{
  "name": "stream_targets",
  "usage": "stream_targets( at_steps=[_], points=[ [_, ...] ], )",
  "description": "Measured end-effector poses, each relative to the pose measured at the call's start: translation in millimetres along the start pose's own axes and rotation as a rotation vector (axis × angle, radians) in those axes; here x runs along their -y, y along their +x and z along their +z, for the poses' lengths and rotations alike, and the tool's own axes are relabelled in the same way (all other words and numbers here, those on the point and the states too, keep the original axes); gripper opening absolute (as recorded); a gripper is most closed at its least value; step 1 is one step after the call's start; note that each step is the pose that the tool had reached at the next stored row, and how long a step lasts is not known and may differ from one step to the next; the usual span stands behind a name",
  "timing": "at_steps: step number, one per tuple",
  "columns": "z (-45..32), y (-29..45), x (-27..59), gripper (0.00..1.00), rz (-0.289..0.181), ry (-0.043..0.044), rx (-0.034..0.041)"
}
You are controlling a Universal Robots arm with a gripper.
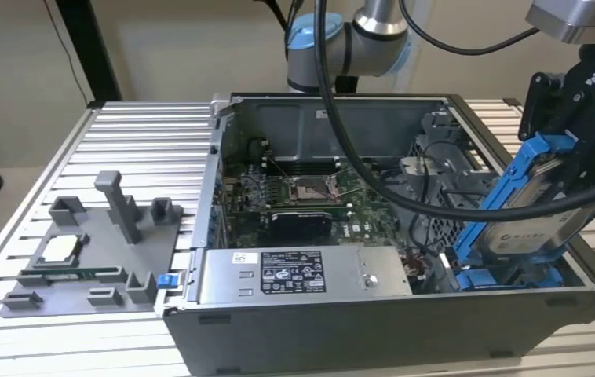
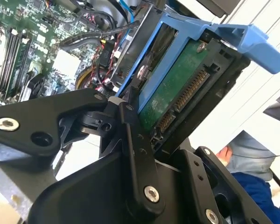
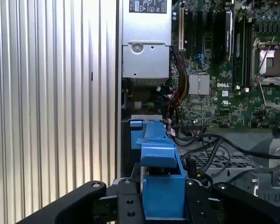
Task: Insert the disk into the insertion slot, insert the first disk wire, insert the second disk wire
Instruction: 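Insert the disk into the insertion slot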
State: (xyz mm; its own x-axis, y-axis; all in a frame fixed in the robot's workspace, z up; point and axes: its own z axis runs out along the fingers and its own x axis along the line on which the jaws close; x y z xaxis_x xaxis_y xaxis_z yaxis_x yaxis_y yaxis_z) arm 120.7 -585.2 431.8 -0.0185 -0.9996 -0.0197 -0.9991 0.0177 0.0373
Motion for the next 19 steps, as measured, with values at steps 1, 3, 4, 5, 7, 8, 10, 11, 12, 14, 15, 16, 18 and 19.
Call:
stream_targets(
  at_steps=[1, 3, 4, 5, 7, 8, 10, 11, 12, 14, 15, 16, 18, 19],
  points=[
    [0.6, -0.4, 0.0, 0.00, 0.000, 0.0000, -0.0002],
    [2.6, -1.7, 0.3, 0.00, 0.000, 0.0000, -0.0001],
    [3.5, -2.5, 0.5, 0.00, 0.000, 0.0000, -0.0001],
    [4.5, -3.4, 0.6, 0.00, 0.000, 0.0000, -0.0001],
    [6.7, -5.5, 1.1, 0.00, 0.000, 0.0000, 0.0000],
    [7.7, -6.4, 1.3, 0.00, 0.000, 0.0000, -0.0001],
    [9.9, -9.0, 1.8, 0.00, 0.000, 0.0000, -0.0001],
    [11.0, -10.1, 2.0, 0.00, 0.000, 0.0000, -0.0002],
    [12.2, -10.8, 2.3, 0.00, 0.000, 0.0000, -0.0001],
    [15.8, -10.8, 2.5, 0.00, 0.000, 0.0003, 0.0000],
    [17.5, -10.8, 2.5, 0.00, 0.000, 0.0003, -0.0002],
    [19.4, -10.8, 2.6, 0.00, 0.000, 0.0004, -0.0001],
    [22.9, -10.7, 2.8, 0.00, 0.000, 0.0004, -0.0006],
    [24.4, -10.7, 2.8, 0.00, 0.000, 0.0000, -0.0008]
  ],
)
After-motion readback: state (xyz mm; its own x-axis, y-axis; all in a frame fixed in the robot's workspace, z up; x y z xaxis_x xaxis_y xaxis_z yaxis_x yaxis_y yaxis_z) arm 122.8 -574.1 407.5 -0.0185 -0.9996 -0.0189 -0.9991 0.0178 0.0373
